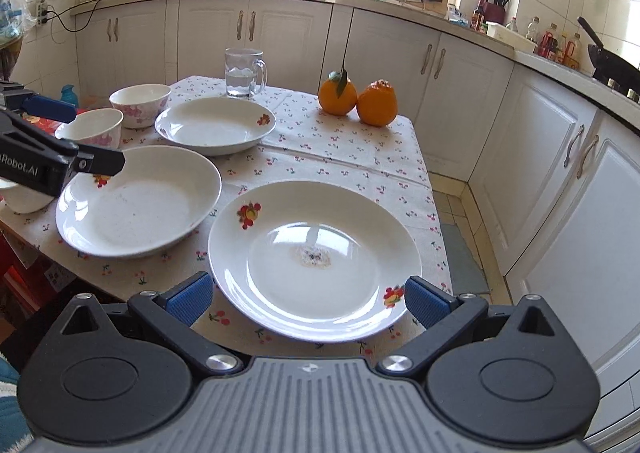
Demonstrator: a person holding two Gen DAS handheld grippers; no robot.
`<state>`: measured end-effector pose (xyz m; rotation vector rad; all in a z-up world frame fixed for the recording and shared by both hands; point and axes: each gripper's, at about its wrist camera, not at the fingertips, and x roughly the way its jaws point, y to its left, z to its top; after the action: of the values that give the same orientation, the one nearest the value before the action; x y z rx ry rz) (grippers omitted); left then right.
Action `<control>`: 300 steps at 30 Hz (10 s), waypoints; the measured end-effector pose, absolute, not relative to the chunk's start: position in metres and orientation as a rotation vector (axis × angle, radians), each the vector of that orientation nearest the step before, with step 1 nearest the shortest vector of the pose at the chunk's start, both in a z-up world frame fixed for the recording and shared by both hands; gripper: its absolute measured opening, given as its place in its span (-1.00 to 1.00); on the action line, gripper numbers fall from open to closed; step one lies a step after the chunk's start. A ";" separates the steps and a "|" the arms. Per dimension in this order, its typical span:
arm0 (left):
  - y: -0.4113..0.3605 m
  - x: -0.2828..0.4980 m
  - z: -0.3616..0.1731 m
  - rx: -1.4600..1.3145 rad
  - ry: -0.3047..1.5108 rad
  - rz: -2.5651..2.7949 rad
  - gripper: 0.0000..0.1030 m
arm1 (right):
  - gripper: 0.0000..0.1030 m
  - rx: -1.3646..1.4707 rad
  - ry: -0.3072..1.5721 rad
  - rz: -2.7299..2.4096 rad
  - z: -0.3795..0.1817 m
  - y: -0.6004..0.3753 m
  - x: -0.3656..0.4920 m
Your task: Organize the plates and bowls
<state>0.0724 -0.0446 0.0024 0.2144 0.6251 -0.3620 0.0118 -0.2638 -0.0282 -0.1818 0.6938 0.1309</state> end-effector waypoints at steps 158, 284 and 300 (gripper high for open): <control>-0.072 0.065 0.002 0.336 0.617 -0.530 0.78 | 1.00 -0.082 0.615 0.252 -0.035 -0.275 0.005; -0.080 0.221 -0.022 0.302 1.157 -0.656 0.40 | 0.76 -0.354 0.717 0.778 -0.064 -0.245 0.100; -0.152 0.251 -0.015 0.395 1.109 -0.785 0.40 | 0.76 -0.339 0.715 0.631 -0.049 -0.298 0.107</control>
<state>0.2509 -0.1524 -0.0151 0.3947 1.1086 -0.7846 0.1072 -0.2980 -0.0491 -0.3394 0.7154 0.6311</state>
